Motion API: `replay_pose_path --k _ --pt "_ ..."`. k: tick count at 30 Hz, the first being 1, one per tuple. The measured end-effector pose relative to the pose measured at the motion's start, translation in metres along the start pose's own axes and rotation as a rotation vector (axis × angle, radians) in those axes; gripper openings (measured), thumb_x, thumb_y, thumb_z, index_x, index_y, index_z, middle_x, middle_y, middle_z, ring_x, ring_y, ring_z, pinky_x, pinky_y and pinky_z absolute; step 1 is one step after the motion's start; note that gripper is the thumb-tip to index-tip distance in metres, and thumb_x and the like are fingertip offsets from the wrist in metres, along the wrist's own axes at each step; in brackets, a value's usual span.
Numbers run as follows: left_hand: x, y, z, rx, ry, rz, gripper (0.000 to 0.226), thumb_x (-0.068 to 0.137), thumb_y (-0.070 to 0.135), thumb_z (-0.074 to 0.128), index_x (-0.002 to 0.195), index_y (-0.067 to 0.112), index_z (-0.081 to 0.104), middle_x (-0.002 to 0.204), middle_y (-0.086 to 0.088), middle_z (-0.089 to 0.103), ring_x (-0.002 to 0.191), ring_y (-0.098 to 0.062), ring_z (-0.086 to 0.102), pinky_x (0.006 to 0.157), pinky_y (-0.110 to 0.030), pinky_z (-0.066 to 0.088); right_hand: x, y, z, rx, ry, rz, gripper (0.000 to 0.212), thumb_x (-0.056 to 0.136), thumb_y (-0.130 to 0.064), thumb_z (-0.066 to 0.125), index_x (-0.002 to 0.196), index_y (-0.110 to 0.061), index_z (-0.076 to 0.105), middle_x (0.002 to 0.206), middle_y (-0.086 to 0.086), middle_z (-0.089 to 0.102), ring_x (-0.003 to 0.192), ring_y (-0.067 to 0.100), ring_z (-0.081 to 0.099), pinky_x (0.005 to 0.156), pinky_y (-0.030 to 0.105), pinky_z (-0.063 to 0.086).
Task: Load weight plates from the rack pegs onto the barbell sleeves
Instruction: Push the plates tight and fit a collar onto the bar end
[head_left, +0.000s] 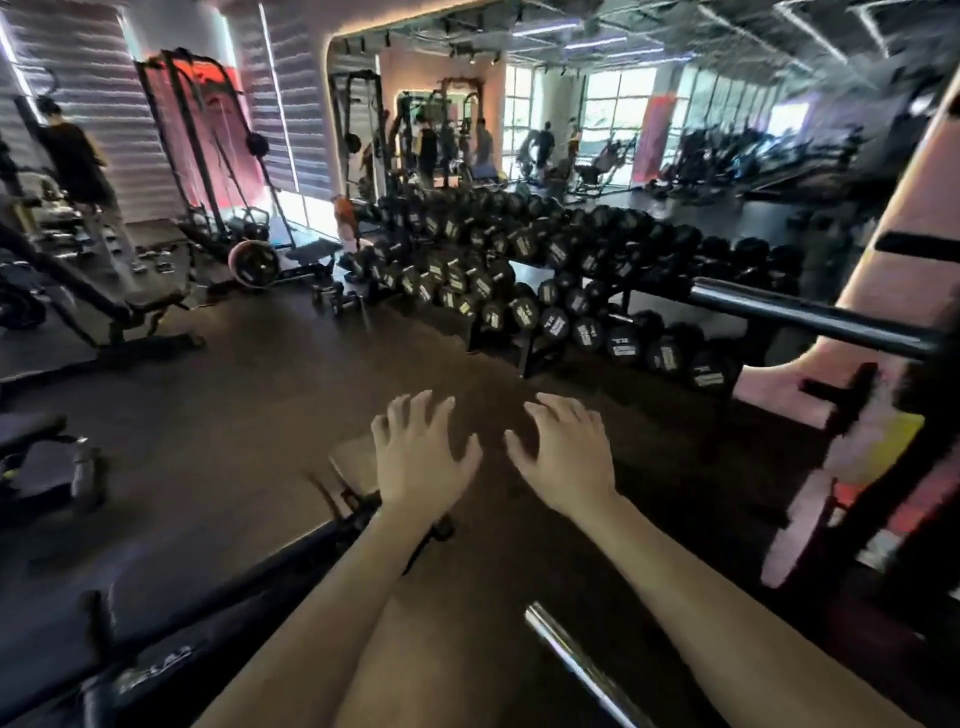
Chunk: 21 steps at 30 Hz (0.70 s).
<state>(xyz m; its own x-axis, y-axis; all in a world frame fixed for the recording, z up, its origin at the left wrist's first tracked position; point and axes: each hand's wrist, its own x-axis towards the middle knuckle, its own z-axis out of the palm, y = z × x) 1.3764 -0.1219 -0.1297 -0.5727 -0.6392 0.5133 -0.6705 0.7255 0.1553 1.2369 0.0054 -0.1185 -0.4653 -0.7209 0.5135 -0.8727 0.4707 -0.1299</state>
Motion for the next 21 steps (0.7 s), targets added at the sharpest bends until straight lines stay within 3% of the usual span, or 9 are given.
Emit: replay_pose_path --k 6,10,13,18,21 --pt "0.13 0.056 0.103 -0.12 -0.033 0.182 0.063 0.083 0.061 0.04 0.131 0.023 0.057 0.138 -0.003 0.052 0.128 -0.028 0.042 0.104 -0.049 0.03 0.093 0.094 0.062 -0.062 0.077 0.159 0.054 0.092 -0.053 0.044 0.128 -0.015 0.058 0.141 0.006 0.05 0.132 0.023 0.043 0.108 0.04 0.035" --pt "0.215 0.082 0.158 -0.182 -0.105 0.24 0.071 0.085 0.063 0.038 0.144 0.023 0.038 0.141 -0.002 0.05 0.126 -0.027 0.047 0.102 -0.047 0.036 0.167 0.144 0.095 -0.053 0.055 0.274 0.061 0.091 -0.054 0.043 0.141 -0.017 0.042 0.133 0.002 0.055 0.121 0.021 0.05 0.097 0.038 0.045" --pt "0.283 0.092 0.187 -0.211 -0.077 0.251 0.075 0.084 0.066 0.031 0.145 0.023 0.036 0.138 -0.002 0.053 0.124 -0.026 0.05 0.099 -0.047 0.04 0.225 0.173 0.117 -0.099 0.062 0.3 0.064 0.092 -0.055 0.04 0.143 -0.017 0.039 0.124 0.001 0.061 0.113 0.021 0.054 0.091 0.037 0.048" --pt "0.379 0.099 0.248 -0.213 -0.078 0.327 0.073 0.086 0.065 0.035 0.146 0.024 0.037 0.135 -0.002 0.054 0.122 -0.026 0.05 0.096 -0.046 0.041 0.307 0.21 0.163 -0.15 0.086 0.319 0.06 0.091 -0.054 0.042 0.137 -0.016 0.048 0.125 0.001 0.06 0.114 0.021 0.053 0.091 0.038 0.048" --pt "0.439 0.11 0.29 -0.204 -0.052 0.385 0.062 0.087 0.062 0.043 0.137 0.027 0.051 0.141 -0.006 0.049 0.13 -0.029 0.039 0.101 -0.05 0.037 0.357 0.237 0.192 -0.187 0.15 0.363 0.054 0.089 -0.053 0.047 0.126 -0.015 0.059 0.133 0.003 0.056 0.122 0.023 0.05 0.095 0.042 0.045"
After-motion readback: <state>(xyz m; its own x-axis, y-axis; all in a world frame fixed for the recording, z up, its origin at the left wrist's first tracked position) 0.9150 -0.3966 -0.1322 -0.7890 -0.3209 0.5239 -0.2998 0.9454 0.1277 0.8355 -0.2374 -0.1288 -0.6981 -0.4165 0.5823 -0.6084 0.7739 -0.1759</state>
